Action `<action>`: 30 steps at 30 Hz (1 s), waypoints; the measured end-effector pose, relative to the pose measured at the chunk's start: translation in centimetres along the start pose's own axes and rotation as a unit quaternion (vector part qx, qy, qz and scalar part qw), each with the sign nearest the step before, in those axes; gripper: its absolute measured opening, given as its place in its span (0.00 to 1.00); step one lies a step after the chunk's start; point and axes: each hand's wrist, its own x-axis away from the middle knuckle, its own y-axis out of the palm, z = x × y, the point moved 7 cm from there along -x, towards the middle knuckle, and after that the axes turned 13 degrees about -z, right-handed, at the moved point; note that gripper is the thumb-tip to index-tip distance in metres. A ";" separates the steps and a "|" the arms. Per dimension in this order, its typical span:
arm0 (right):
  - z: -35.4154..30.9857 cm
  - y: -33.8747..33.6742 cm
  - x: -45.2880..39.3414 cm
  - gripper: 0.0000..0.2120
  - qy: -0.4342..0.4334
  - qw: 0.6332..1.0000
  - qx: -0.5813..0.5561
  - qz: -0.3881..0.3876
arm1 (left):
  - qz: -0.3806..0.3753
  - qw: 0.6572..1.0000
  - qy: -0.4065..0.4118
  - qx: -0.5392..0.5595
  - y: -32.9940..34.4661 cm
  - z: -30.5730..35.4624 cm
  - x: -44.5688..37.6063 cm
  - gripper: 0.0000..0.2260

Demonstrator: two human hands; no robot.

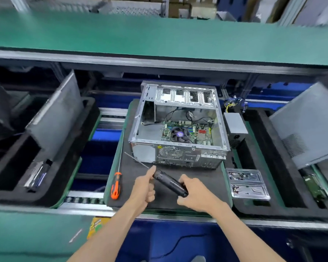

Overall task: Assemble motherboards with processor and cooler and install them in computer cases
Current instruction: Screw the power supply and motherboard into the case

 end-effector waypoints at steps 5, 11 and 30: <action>-4.5 -2.0 2.3 0.17 -0.038 0.991 -0.124 -0.037 | 0.026 0.998 0.051 -0.023 1.1 3.0 1.1 0.18; -10.3 -7.7 6.4 0.29 -0.215 0.867 -0.441 -0.092 | 0.030 0.991 0.094 0.087 2.5 8.5 4.0 0.17; -21.5 -20.0 10.3 0.08 -0.413 0.805 -0.313 0.287 | -0.255 0.957 -0.037 0.134 12.1 15.8 6.4 0.23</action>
